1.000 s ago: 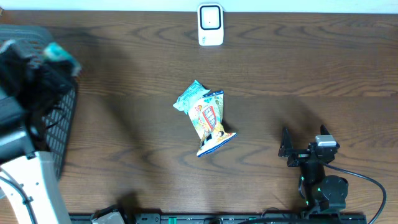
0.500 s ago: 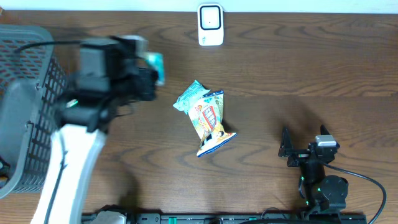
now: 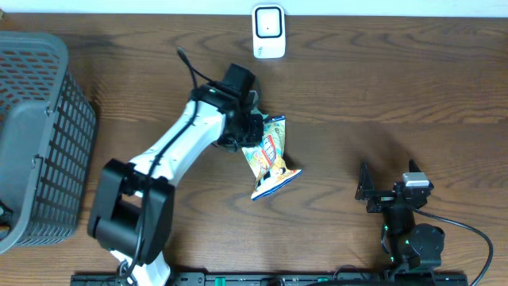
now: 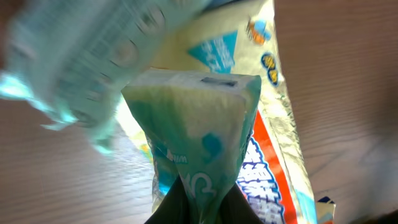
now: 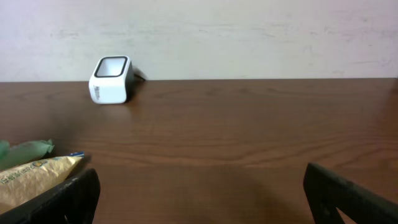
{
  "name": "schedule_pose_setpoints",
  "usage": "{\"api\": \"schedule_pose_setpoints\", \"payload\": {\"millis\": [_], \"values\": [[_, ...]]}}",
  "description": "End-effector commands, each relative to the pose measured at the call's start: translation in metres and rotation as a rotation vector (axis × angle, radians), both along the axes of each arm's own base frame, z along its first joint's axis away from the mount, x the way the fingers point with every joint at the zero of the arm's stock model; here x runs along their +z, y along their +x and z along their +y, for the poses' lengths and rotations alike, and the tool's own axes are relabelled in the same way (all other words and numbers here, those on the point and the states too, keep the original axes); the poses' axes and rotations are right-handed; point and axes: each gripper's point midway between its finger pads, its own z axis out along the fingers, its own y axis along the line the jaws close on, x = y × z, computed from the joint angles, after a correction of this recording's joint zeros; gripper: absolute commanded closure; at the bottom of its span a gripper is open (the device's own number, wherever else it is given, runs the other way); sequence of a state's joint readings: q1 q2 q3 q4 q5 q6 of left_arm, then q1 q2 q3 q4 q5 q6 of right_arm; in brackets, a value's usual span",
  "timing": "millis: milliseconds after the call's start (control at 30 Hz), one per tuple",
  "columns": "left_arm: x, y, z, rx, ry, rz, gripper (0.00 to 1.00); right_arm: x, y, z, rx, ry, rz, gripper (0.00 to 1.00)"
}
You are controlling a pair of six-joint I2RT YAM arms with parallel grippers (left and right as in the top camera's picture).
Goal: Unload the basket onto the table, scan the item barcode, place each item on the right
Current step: 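Carry the tissue box out and drop it right of the snack bag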
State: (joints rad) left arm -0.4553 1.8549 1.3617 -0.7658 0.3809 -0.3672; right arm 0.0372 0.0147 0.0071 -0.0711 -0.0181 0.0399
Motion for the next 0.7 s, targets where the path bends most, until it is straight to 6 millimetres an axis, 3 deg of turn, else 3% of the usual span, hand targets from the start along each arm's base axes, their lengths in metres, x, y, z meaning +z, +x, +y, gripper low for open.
{"api": "schedule_pose_setpoints", "payload": {"millis": [0,300,667], "values": [[-0.008,-0.014,-0.017,0.072,-0.020,0.081,0.92,-0.001,0.000,0.002,0.007,-0.012,0.004,0.01],[0.015,0.024,-0.071,0.118,-0.190,-0.100,0.93,-0.001,0.000,0.002,0.007,-0.012,0.004,0.01],[0.063,0.075,-0.102,0.102,-0.371,-0.355,0.92,-0.001,0.000,0.002,0.007,-0.012,0.004,0.01]]}}
